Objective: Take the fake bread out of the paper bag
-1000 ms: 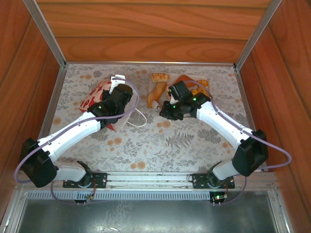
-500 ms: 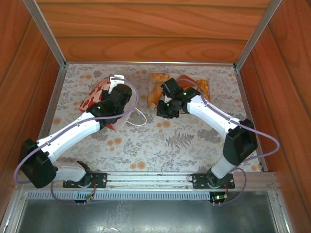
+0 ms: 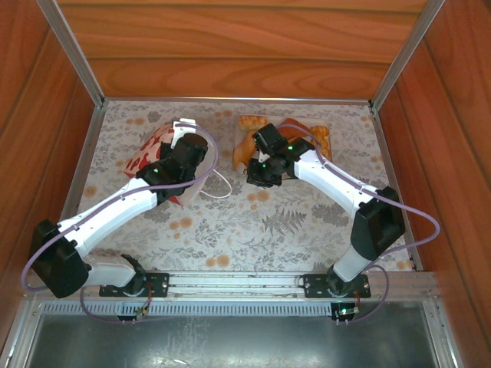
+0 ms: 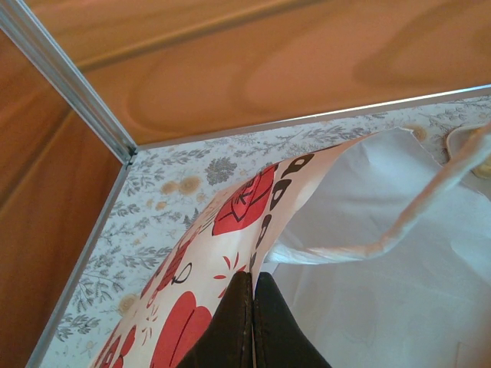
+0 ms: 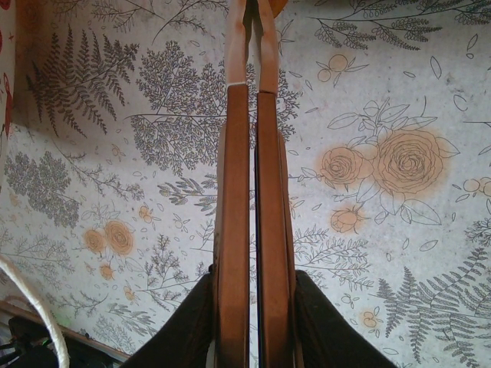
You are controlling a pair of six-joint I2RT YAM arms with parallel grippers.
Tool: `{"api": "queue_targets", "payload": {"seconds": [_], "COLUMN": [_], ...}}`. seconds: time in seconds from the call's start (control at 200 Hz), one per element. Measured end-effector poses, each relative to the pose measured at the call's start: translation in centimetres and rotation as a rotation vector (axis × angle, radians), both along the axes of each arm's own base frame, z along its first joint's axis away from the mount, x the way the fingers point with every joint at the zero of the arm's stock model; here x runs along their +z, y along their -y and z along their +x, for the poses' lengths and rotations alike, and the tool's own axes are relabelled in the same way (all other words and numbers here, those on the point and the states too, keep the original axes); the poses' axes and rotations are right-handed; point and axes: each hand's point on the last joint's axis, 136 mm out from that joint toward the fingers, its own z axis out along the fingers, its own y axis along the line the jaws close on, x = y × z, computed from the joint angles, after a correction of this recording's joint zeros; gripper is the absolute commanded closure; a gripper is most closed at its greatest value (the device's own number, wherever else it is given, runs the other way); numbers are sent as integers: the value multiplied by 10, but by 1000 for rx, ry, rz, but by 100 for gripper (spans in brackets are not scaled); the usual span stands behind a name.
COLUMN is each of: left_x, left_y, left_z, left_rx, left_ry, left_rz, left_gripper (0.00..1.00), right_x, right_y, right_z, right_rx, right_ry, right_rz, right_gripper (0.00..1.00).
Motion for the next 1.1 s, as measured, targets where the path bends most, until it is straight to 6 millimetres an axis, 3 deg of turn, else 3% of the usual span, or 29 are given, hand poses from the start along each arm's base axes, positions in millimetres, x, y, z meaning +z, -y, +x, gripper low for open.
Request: {"api": "queue_targets", "payload": {"seconds": [0.2,0.37,0.6,0.855,0.98,1.099], "left_x": [0,-2,-4,-17,-20,-25], "left_y": [0,4,12,25,29,32], "left_z": [-1,0,0,-3,-3,-4], "left_rx": [-2,-22,-64,-136,-152,-167], "left_ry": [1,-7,-21,-46,-50,-59], "left_rz": [-2,-13,-34,-85,-110,-129], "left_gripper": [100,100,100,100,100,100], "right_x": [1,17,73,134,140,134], "right_y": [0,-2,2,6,3,-6], "right_z": [-2,-8,-25,-71,-87,-96], "right_rx": [4,16,40,120,154,191], "right_ry": [-5,9,96,170,162,127], "right_rz": [7,52,177,370,406,413], "right_gripper": [78,70,69,68,68,67]}}
